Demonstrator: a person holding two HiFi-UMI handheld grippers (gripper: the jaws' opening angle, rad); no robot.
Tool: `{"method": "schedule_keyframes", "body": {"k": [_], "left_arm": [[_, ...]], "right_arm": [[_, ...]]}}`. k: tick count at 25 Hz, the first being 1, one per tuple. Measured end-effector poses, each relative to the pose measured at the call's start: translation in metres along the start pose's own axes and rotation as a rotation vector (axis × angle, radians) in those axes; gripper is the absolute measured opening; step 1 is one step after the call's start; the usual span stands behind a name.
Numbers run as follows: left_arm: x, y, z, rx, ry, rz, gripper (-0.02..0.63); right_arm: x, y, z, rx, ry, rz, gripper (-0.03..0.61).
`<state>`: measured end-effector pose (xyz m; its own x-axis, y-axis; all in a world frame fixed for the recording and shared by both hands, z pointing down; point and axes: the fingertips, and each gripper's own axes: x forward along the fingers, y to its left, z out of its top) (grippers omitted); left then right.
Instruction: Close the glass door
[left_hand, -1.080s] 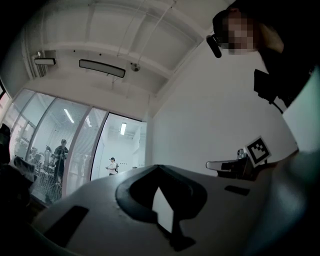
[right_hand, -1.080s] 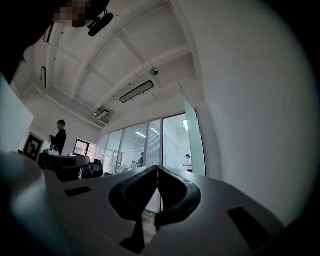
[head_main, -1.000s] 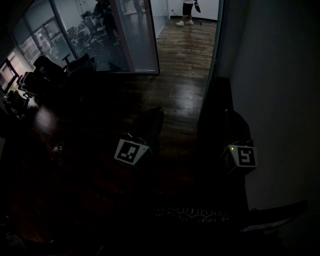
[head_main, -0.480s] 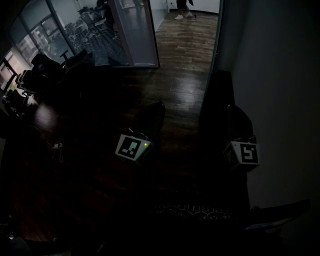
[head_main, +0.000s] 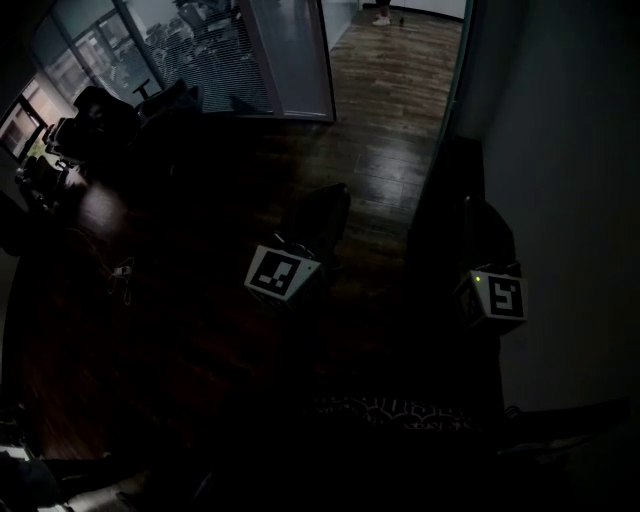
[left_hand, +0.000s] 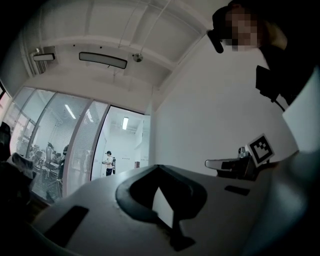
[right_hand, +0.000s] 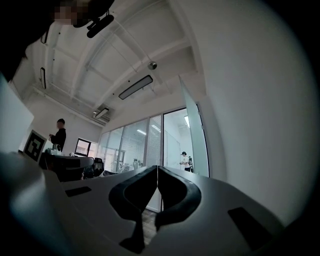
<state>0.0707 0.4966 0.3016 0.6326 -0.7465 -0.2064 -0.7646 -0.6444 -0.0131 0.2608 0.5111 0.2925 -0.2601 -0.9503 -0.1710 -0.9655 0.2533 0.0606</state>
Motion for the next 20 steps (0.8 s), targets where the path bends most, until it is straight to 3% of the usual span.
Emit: {"method": "schedule_keyframes", "body": {"k": [5,20], "left_arm": [[0.074,0.018,-0.016,0.013,0.015,0.009,0.002],[0.145,0.045,-0.032,0.019,0.029,0.015,0.002]], "right_arm": [[0.055,-0.047,-0.016,0.013,0.007,0.016,0.003],[0.121,-0.095,-0.032,0.018,0.013,0.022,0.003]]}}
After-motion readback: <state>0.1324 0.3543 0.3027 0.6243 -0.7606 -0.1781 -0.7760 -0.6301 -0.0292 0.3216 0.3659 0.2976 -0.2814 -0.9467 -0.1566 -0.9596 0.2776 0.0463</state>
